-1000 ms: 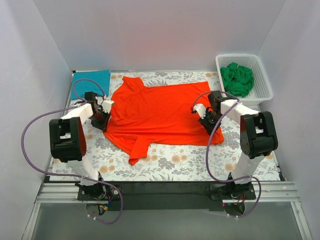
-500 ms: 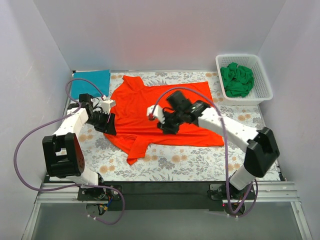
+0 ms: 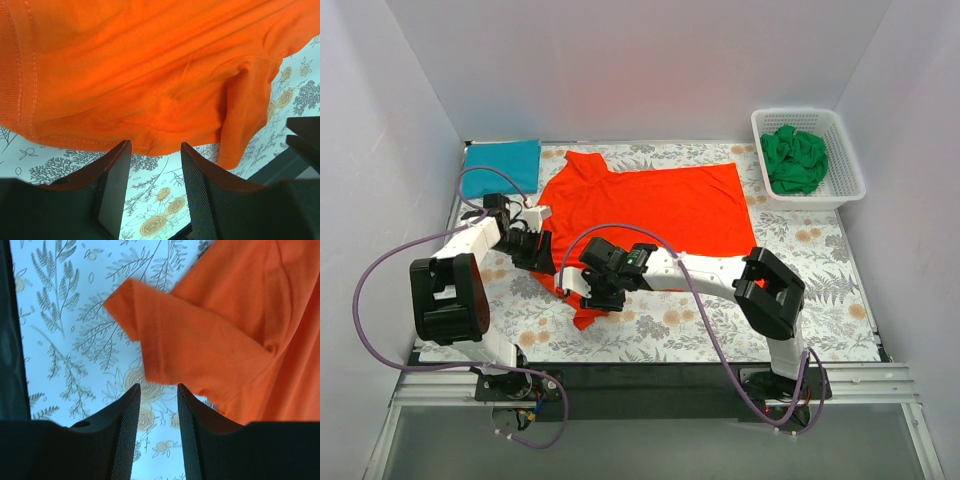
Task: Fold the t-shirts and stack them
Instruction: Flatten the tshirt out, then fold the tshirt
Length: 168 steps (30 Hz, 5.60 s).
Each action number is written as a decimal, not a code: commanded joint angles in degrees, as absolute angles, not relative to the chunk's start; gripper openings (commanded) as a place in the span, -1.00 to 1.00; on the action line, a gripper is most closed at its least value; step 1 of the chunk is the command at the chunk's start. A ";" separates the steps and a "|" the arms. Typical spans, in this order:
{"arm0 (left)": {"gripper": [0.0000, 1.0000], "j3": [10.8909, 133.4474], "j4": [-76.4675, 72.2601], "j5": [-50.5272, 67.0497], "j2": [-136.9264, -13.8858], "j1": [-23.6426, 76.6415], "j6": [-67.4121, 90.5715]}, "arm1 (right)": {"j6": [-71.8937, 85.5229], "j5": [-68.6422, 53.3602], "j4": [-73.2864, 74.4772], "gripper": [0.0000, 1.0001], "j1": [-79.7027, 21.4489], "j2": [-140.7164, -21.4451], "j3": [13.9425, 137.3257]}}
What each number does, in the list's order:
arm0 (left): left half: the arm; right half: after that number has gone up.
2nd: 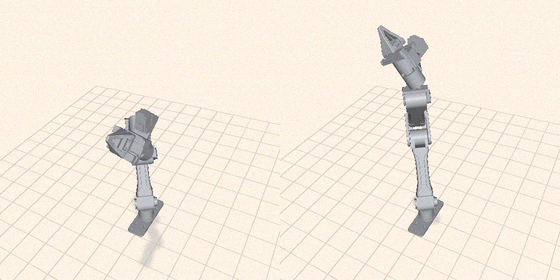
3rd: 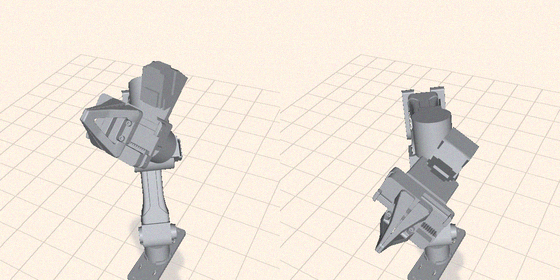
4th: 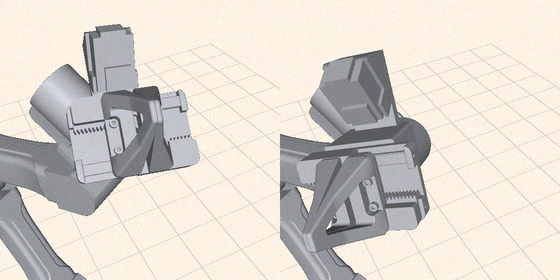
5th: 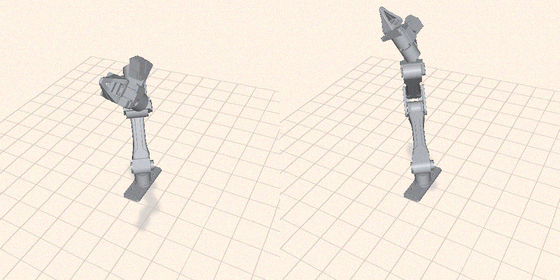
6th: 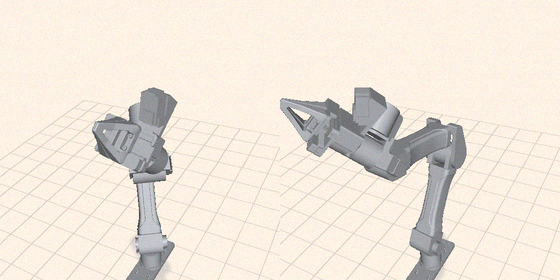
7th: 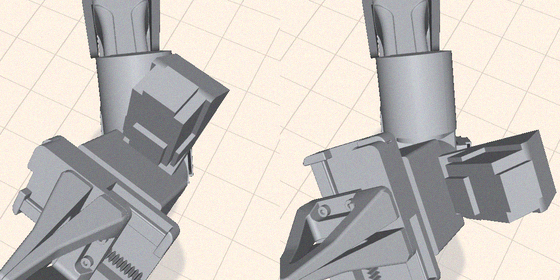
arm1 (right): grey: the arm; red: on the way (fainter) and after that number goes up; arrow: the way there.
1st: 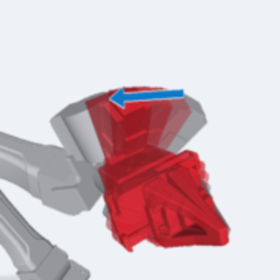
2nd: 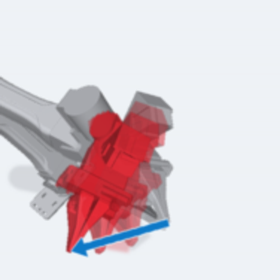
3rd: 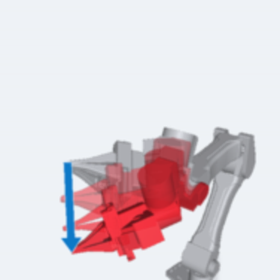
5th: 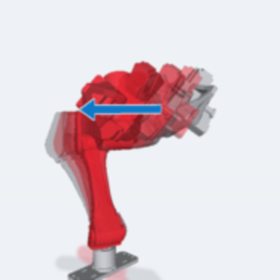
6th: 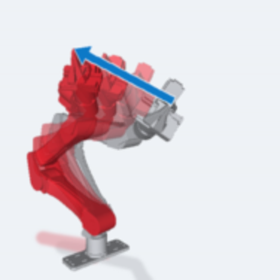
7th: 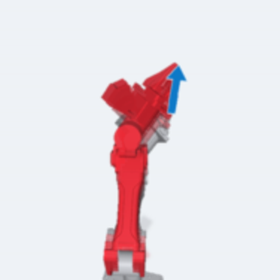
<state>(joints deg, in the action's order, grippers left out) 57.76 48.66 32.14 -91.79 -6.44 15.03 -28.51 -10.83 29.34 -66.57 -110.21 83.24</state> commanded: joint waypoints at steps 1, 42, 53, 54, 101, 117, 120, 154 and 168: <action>-0.14 57.30 46.67 32.61 -91.76 -6.50 15.73 | -26.54 -8.53 26.89 -0.14 -67.24 -112.58 87.53; -0.33 65.92 54.56 36.10 -87.48 -6.24 3.18 | -25.49 -22.75 30.32 0.02 -62.24 -95.37 75.85; -0.38 50.72 47.73 22.96 -76.90 15.62 6.06 | -27.33 -18.73 38.49 -0.19 -39.83 -85.00 62.95; -0.39 50.36 46.77 22.07 -77.34 16.60 6.50 | -27.94 -17.42 39.02 -0.19 -38.25 -84.29 62.06; -0.39 37.71 45.07 2.98 -77.46 9.49 -4.47 | -44.65 -4.65 42.53 -0.28 -13.27 -89.39 46.16; -0.38 58.35 48.88 13.10 -82.25 8.88 3.86 | -42.98 -13.45 52.48 -0.27 -13.36 -89.81 63.45; -0.38 58.80 45.27 11.78 -86.74 8.53 6.24 | -42.72 -11.61 49.40 -0.28 -13.36 -93.51 64.16; 0.03 78.39 34.55 23.82 -95.96 5.10 24.68 | -27.61 -14.07 43.69 -0.10 -6.24 -110.20 97.45; 0.05 87.45 25.40 20.13 -110.30 2.82 30.94 | -17.23 -3.79 29.89 -0.07 -5.71 -128.75 108.45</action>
<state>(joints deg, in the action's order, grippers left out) 84.25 28.38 21.67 -110.26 3.97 29.47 -19.88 -6.98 34.81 -5.43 -127.57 105.19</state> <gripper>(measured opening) 0.523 0.462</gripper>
